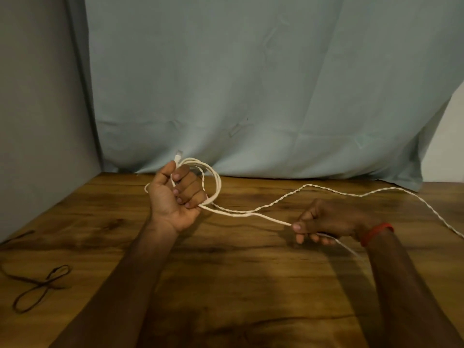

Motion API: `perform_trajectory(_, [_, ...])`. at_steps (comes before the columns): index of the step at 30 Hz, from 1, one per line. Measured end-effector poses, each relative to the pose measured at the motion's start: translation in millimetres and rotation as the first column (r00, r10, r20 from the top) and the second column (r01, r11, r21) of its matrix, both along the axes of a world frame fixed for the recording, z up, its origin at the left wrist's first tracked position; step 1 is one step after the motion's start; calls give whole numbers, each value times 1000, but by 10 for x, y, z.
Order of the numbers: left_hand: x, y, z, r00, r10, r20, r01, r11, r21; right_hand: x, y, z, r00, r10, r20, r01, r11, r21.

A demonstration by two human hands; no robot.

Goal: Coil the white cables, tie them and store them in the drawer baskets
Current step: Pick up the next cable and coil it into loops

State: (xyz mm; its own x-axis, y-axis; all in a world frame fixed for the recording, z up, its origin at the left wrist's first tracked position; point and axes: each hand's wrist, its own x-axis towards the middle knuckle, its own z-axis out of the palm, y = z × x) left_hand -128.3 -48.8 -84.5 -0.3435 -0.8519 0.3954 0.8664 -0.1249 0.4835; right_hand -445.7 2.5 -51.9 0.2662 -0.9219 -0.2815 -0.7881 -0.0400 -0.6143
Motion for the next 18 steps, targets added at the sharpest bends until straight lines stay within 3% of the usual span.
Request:
perform_trajectory(2, [-54, -1, -28, 994, -104, 47, 106, 993, -45, 23, -66, -38, 983, -94, -161, 71, 988, -138])
perform_trajectory(4, [-101, -11, -45, 972, -207, 113, 217, 973, -81, 44, -163, -93, 919, -293, -263, 183, 909, -375])
perform_trajectory(7, [-165, -3, -54, 929, -293, 227, 321, 942, -100, 186, -194, -162, 794, -584, -168, 348, 664, -662])
perform_trajectory(9, [-235, 32, -66, 899, -283, 333, 328, 941, -85, 300, -163, -178, 747, -658, -95, 327, 488, -809])
perform_trajectory(12, [-365, 79, -103, 852, -277, 443, 342, 937, -72, 446, -128, -165, 852, -501, 154, 343, 309, -887])
perform_trajectory(15, [-467, 71, -160, 823, -199, 532, 295, 950, -101, 610, -79, -131, 837, -245, 489, 547, 392, -740])
perform_trajectory(18, [-556, 71, -195, 814, -82, 575, 197, 970, -141, 772, -17, -140, 787, -73, 613, 581, 421, -696])
